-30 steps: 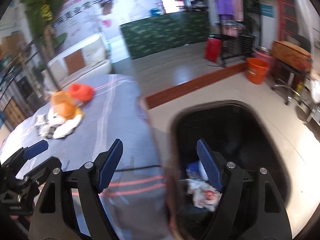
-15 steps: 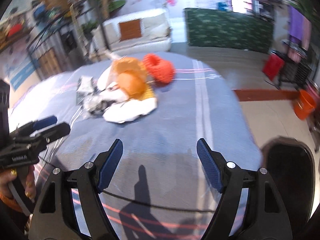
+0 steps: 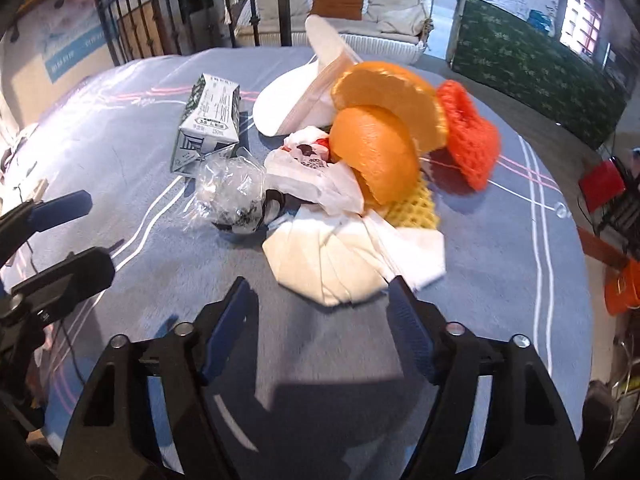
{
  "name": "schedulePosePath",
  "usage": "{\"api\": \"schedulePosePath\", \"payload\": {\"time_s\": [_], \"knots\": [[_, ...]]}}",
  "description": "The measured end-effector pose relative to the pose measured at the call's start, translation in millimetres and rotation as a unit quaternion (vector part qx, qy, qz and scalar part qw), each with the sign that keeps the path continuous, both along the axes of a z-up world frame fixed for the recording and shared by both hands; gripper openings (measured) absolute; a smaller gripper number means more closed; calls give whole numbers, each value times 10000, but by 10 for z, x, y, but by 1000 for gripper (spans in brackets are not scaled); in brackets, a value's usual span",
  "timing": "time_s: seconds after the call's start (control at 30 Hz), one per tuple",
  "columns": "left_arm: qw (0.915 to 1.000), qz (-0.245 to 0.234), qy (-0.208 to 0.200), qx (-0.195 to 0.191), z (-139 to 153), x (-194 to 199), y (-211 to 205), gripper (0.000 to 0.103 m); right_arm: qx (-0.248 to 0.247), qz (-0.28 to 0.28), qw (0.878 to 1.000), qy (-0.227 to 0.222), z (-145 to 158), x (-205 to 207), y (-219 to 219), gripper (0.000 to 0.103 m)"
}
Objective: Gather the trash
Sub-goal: 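Grasp the clear plastic wrap with the left tool while the right tool grasps white tissues, then carry the plastic wrap and tissues over the bin and release the tissues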
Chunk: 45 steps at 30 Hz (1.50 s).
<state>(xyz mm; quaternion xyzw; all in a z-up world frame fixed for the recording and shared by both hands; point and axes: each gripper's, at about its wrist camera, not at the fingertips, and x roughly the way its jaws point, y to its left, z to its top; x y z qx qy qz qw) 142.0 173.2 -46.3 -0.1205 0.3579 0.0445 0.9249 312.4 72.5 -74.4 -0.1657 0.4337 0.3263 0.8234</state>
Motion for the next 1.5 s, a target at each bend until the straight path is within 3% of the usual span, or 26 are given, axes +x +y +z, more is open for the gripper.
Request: {"api": "schedulePosePath", "payload": {"time_s": [0.07, 0.13, 0.2, 0.3, 0.77, 0.97, 1.1, 1.37, 1.5], "knots": [[10000, 3, 14, -25, -12, 21, 10, 94, -99, 12, 9999, 51, -52, 66, 61, 58], [10000, 6, 20, -74, -21, 56, 41, 94, -86, -31, 9998, 159, -95, 135, 70, 43], [9999, -7, 40, -162, -32, 99, 49, 94, 40, -74, 9997, 229, -90, 152, 30, 19], [9996, -74, 51, -273, -49, 177, 47, 94, 63, -110, 9999, 101, -41, 88, -36, 12], [9973, -377, 589, -211, -190, 701, -94, 91, 604, -674, 9957, -173, 191, -228, -627, 11], [9955, -341, 881, -120, -286, 885, -143, 78, 755, -803, 9938, -159, 236, -286, -759, 11], [9953, -250, 890, -285, -277, 926, -95, 59, 839, -874, 9925, -130, 248, -304, -835, 11], [9961, -262, 703, -470, -226, 788, -98, 53, 963, -992, 9903, -131, 222, -382, -936, 11], [9975, -326, 491, -387, -138, 633, -169, 53, 1047, -1072, 9886, -152, 232, -405, -1007, 11]]}}
